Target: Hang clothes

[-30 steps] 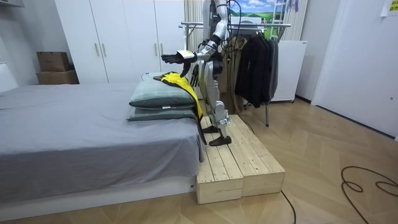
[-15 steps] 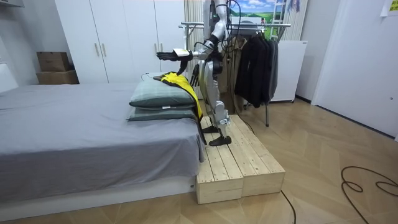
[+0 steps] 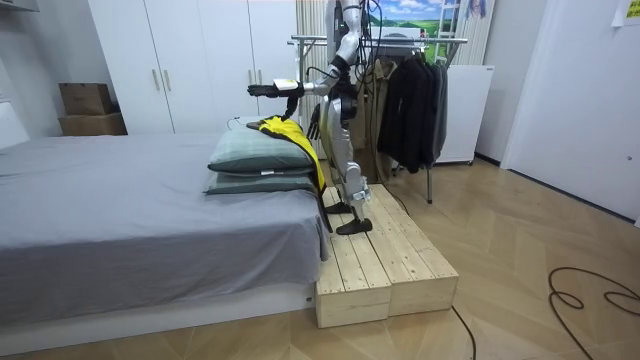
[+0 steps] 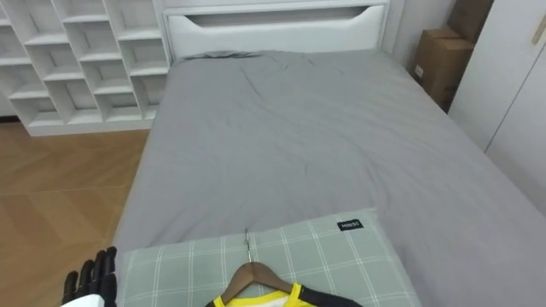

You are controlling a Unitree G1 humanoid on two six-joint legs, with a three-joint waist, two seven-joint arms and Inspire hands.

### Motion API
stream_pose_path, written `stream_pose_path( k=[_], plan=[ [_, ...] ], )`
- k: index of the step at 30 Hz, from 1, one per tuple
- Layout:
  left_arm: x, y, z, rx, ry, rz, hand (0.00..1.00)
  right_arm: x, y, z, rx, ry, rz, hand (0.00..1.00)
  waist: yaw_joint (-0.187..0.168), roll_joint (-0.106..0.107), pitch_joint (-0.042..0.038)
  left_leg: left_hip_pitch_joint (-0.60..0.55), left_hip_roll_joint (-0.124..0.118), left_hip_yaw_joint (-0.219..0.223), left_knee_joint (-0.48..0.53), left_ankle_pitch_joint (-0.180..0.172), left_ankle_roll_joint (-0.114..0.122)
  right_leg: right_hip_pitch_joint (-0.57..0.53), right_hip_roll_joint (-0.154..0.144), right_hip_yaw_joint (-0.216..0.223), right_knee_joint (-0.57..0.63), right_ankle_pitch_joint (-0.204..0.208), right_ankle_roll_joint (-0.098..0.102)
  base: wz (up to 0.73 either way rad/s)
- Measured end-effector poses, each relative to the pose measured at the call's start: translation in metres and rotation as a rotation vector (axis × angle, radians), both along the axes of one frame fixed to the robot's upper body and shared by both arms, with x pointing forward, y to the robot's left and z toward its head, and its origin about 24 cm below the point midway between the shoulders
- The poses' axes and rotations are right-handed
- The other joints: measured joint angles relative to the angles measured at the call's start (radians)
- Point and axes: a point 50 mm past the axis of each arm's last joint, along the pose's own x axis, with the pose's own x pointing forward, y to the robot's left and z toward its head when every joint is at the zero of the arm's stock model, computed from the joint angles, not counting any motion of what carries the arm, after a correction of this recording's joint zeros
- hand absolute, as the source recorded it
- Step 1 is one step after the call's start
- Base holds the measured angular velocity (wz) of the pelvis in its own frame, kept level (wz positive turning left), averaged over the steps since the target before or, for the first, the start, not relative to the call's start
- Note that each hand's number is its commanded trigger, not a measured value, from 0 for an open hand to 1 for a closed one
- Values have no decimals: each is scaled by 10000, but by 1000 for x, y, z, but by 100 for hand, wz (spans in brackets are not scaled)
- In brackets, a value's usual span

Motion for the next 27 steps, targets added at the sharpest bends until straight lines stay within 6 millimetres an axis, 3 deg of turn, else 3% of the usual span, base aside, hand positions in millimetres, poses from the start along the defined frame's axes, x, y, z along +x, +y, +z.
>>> stream_pose_path(
  k=[12, 19, 27],
  plan=[
    [4, -1, 0, -83, 173, -146, 0, 4, 1, 0, 47, -73, 213, 0, 5, 50, 49, -5, -5, 44, -13, 0, 0, -60, 1, 38, -31, 1, 4, 0],
    [23, -9, 7, -219, -86, -592, 0, 7, 3, 1, 133, -97, 552, 0, 19, 73, 38, -40, -3, 141, -19, 0, 0, -80, 4, 103, 1, 8, 12, -3],
    [33, -15, 17, -444, -648, -809, 0, 7, 4, 1, 62, -96, 721, 0, -21, -211, -99, 6, -1, 149, -17, 0, 0, -28, 1, 95, 13, 17, 15, 0]
  ],
)
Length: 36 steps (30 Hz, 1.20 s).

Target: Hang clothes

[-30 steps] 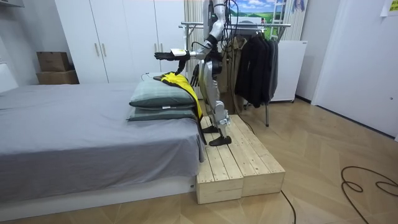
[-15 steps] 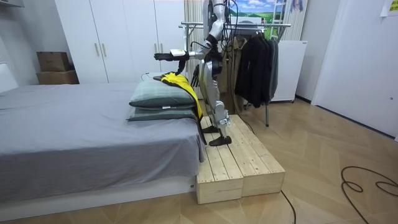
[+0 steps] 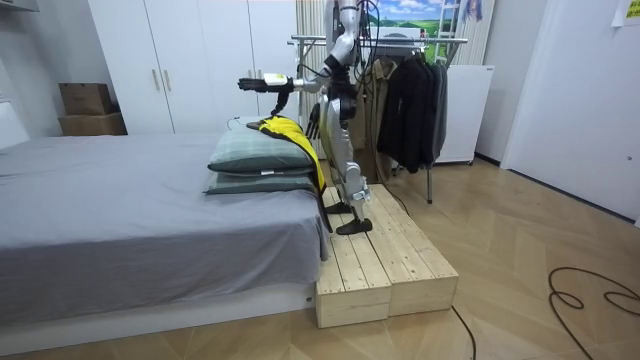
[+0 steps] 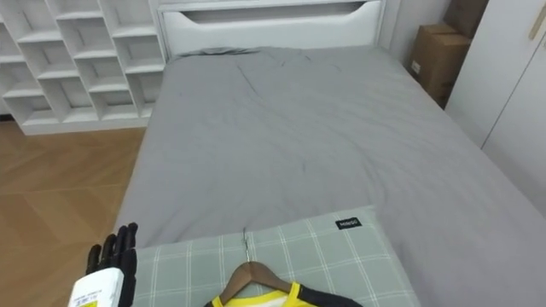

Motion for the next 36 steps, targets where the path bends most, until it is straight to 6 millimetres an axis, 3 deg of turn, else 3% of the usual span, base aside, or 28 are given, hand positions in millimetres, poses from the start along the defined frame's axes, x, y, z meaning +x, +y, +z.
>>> stream_pose_path(
  k=[6, 11, 14, 22, 30, 36],
  plan=[
    [14, -2, 14, -263, -782, -149, 0, 0, -2, 0, -79, -17, -77, 0, -1, 7, 44, 4, -3, -17, 19, 7, 14, 7, -2, 31, -1, 99, 22, 0],
    [39, -4, 29, -505, -1312, -246, 0, 1, -4, 1, -146, -8, -163, 0, -48, 245, 157, -28, -17, -89, -13, -9, 123, -1, -1, 11, -19, 168, 38, 0],
    [42, -4, 30, -485, -1197, -375, 0, 1, -4, 1, -147, -18, -233, 0, -244, 326, 136, -33, -36, -170, -77, -5, 138, -43, 0, 19, -38, 163, 46, 0],
    [46, -15, 33, -743, -888, -995, 0, 5, -4, 1, -190, -45, -218, 0, -320, 329, 99, -205, -60, -124, -5, 38, 196, -215, -19, 32, -35, 172, 54, 0],
    [40, -30, 18, -1449, 294, -1403, 0, 15, -2, 3, -211, -222, 386, 0, -518, 323, 89, -186, -52, -6, 14, 39, 198, -187, -9, 158, -16, 173, 57, -4],
    [34, -32, 3, -2041, 1936, -1633, 0, 16, 0, 3, -28, -301, 638, 0, -525, 234, 146, -173, -36, 83, -4, 37, 196, -197, -6, 190, -18, 174, 57, -1]
  ],
)
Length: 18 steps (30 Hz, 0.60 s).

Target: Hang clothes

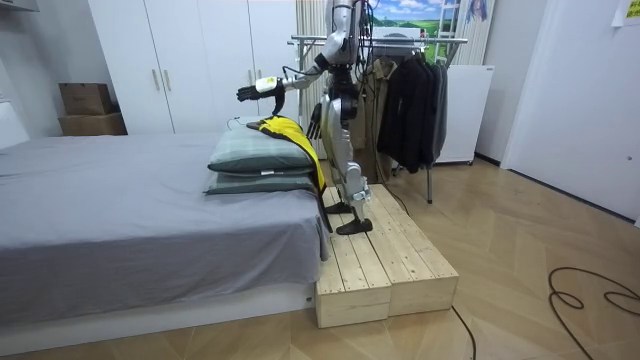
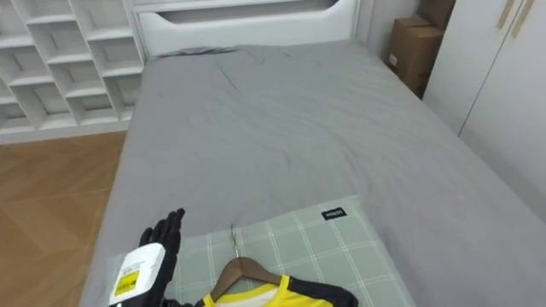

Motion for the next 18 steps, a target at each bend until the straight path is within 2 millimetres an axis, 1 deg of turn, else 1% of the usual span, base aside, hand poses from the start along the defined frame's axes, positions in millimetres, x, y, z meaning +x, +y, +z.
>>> stream_pose_path(
  k=[7, 15, 18],
  plan=[
    [-1, -4, -5, -536, 983, -325, 0, 1, 1, 0, 98, -68, 43, 0, -22, -11, 12, -14, -5, 0, -6, -1, 1, -18, -4, -9, 4, 8, 8, 0],
    [-1, -7, -11, -532, 1891, -587, 0, 1, 1, 0, 181, -72, 91, 0, -22, 2, 17, -25, -9, 5, -3, -1, 1, -16, -7, 0, -7, 9, 8, 0],
    [0, -7, -12, -487, 2225, -697, 0, 0, 0, 0, 177, -57, 116, 0, -13, 19, 6, -21, -10, 3, 3, 0, 1, -16, -12, 1, 2, 10, 8, 0]
  ],
)
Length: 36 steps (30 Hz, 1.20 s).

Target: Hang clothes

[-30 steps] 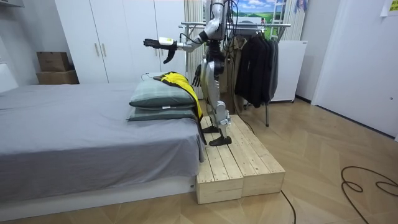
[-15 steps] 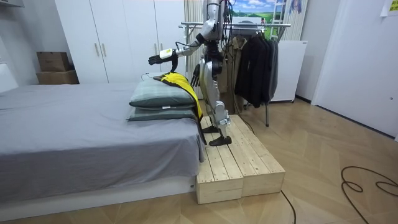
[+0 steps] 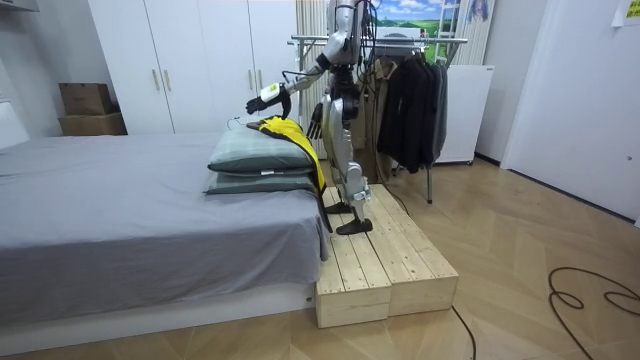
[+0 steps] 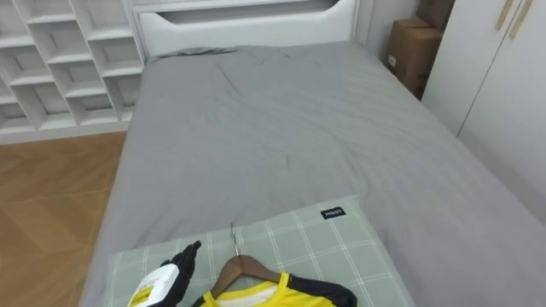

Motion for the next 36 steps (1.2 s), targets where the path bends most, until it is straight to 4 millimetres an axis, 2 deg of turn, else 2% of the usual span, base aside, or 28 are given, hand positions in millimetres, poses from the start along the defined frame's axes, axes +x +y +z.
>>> stream_pose_path(
  k=[11, 18, 27, 32, 36],
  plan=[
    [-9, 4, -14, 158, 1689, -352, 0, -2, -2, 0, 48, 57, 250, 0, -6, 67, -24, 0, 5, -8, -2, 0, 0, 9, 0, -22, 2, 2, -1, 0],
    [-3, 4, -11, 189, 1660, -455, 0, -2, -2, 0, 11, 69, 332, 0, -6, 58, -20, 0, 0, -1, 3, 0, 0, 3, -2, -9, -3, 1, 1, 0],
    [32, 8, 14, 350, 355, -284, 0, 1, -2, 1, -27, 71, 447, 0, 28, 56, -19, -416, -4, -5, 52, 26, 35, -397, 5, 27, 9, 89, 7, 0],
    [62, 17, 39, 476, -814, 112, 0, 15, -1, 3, -219, -108, 982, 0, 32, 71, -20, -1020, 29, 13, 172, 48, 53, -1006, 18, -33, 18, 258, -18, -3],
    [74, 18, 45, 490, -927, 243, 0, 21, 1, 4, -412, -129, 1401, 0, 23, 100, 6, -1208, 17, 23, 170, 62, 66, -1173, 4, -44, -2, 288, -11, 0]
  ],
)
